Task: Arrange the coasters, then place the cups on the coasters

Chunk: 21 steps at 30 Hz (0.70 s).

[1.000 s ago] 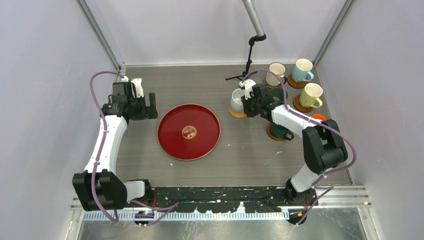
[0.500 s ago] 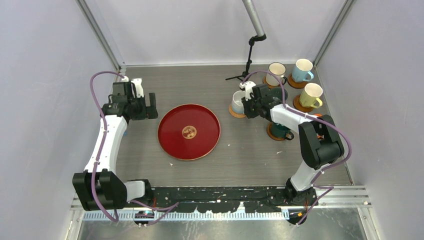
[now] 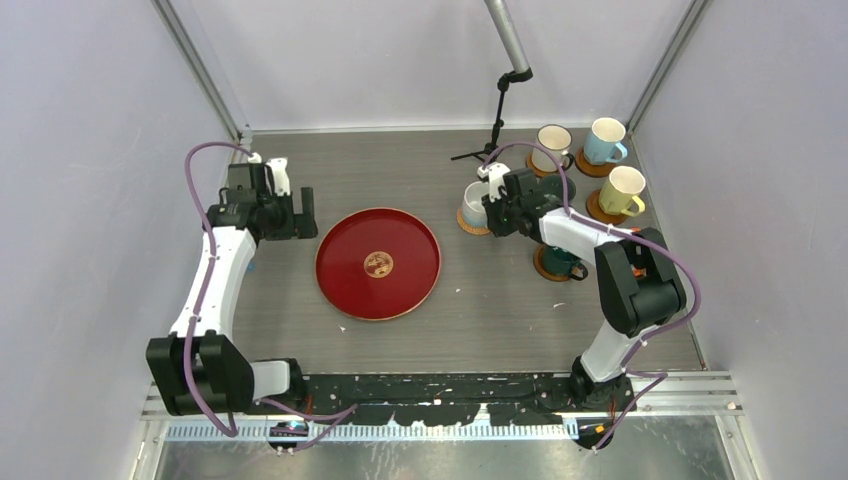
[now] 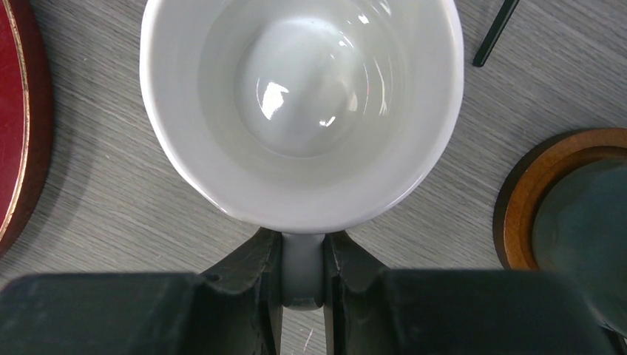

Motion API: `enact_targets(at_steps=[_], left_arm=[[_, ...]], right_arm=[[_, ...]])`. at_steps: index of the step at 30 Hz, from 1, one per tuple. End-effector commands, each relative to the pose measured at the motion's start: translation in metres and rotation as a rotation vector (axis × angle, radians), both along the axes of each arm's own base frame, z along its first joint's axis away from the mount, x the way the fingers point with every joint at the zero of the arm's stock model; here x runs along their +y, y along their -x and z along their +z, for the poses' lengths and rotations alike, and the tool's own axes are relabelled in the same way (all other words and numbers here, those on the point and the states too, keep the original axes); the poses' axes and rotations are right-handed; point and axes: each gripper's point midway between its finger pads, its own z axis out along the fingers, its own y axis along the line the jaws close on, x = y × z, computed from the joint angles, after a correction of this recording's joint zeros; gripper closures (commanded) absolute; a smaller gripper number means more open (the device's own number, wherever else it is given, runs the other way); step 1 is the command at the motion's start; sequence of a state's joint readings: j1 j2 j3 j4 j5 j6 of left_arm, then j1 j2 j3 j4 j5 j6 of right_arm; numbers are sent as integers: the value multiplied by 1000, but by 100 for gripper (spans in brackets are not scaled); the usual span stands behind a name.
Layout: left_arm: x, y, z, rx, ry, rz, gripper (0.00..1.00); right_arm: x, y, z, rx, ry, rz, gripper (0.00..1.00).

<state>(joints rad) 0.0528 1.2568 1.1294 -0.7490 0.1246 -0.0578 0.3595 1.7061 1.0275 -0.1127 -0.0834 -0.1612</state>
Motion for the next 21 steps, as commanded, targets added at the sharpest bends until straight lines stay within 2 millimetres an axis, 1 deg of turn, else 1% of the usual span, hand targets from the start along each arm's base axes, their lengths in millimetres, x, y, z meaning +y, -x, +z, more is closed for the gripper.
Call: enact_targets(at_steps=[1,5,6,7,8,9,11,13,16,18,21], left_arm=[[-6,-9,12,-35,-24,-98,0],[-15,-3,4,1,-75,-229,0],[-19,-1,1,7,-74,-275,0],[-22,1,-1,11,-71,-311,0],[-36,3,-4,10,-68,-381,0],[-45,6,-7,11,-64,-435,0],[-62,8,-16,27,-79,-517,0],[-79,7,-27,53,-136,-572,0],[-108,-2,-43,63,-173,-631,3],[-121,-14,-51,64,-172,-637,8],[-139,-34,-64,73,-176,-660,26]], right_arm=[[7,-17,33,-93,-35,17,72],[7,-13,46,-110,-46,17,47],[7,-12,51,-115,-50,17,39],[7,-12,57,-120,-52,17,34],[7,-11,63,-125,-56,17,29],[6,-10,70,-130,-58,19,26],[5,-8,84,-142,-62,16,23],[4,-6,100,-158,-70,8,22],[3,-1,125,-180,-89,-1,21],[0,2,139,-191,-100,-12,21],[-4,10,155,-196,-113,-37,21]])
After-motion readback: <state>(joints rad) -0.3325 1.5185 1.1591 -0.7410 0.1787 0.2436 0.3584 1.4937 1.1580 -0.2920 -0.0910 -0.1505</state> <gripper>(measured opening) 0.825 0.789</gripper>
